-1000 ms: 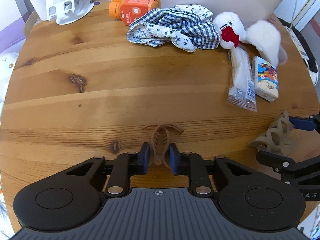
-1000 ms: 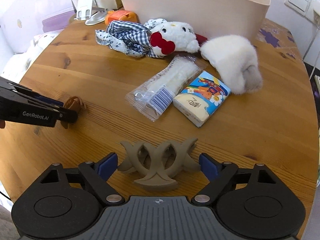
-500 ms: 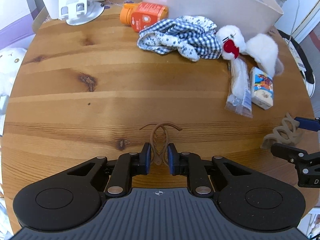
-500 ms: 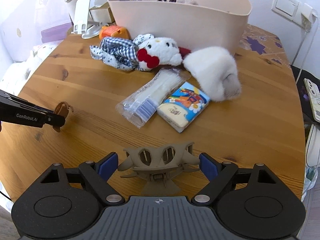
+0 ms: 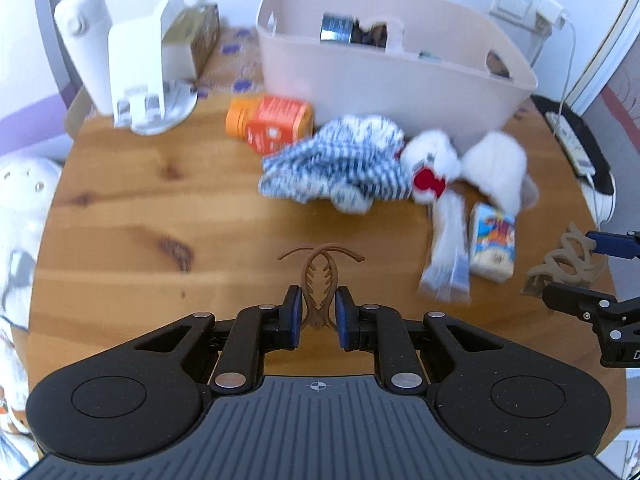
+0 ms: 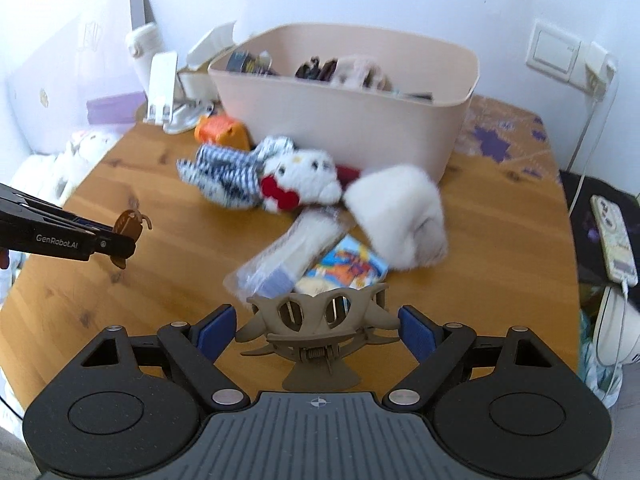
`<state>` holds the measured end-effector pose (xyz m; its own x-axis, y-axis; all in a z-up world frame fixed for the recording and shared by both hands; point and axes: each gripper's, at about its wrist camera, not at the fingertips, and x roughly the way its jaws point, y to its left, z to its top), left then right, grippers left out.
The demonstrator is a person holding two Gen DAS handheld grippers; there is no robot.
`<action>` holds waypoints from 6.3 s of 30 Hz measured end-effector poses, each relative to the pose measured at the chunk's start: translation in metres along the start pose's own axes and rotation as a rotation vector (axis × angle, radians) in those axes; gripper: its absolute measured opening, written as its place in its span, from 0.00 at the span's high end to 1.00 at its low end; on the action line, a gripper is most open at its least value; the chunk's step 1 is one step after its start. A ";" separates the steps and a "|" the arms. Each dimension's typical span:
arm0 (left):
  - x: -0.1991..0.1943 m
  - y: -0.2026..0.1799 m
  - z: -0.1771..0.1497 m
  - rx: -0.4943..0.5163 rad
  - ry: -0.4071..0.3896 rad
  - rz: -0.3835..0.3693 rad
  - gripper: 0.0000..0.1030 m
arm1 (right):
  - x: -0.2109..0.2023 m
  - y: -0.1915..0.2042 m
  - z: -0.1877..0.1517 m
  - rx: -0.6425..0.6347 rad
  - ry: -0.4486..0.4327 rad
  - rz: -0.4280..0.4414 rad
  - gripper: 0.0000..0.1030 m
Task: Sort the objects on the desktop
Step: 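Carry both clips into the beige basket and open both tools to release, then grasp the checked cloth with the left tool while the right tool grasps the white fluffy plush, then carry the cloth and plush over the beige basket and open both tools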
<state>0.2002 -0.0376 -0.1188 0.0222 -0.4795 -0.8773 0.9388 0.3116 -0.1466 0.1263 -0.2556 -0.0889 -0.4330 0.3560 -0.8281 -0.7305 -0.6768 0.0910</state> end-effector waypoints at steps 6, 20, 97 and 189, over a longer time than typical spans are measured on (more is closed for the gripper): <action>-0.009 -0.004 0.027 -0.008 -0.057 -0.009 0.83 | -0.010 -0.013 0.019 0.008 -0.058 -0.023 0.16; -0.022 -0.012 0.110 -0.030 -0.198 -0.010 0.83 | -0.015 -0.039 0.076 -0.022 -0.175 -0.066 0.16; 0.032 0.004 0.117 -0.079 -0.012 0.062 0.24 | 0.032 -0.072 0.100 -0.122 -0.072 -0.098 0.00; -0.036 0.003 0.037 -0.053 -0.124 0.083 0.77 | -0.021 -0.045 0.041 -0.157 -0.113 -0.058 0.78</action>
<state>0.2150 -0.0500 -0.0706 0.1440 -0.5472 -0.8246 0.9125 0.3957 -0.1033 0.1467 -0.2056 -0.0526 -0.4555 0.4613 -0.7614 -0.6685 -0.7421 -0.0498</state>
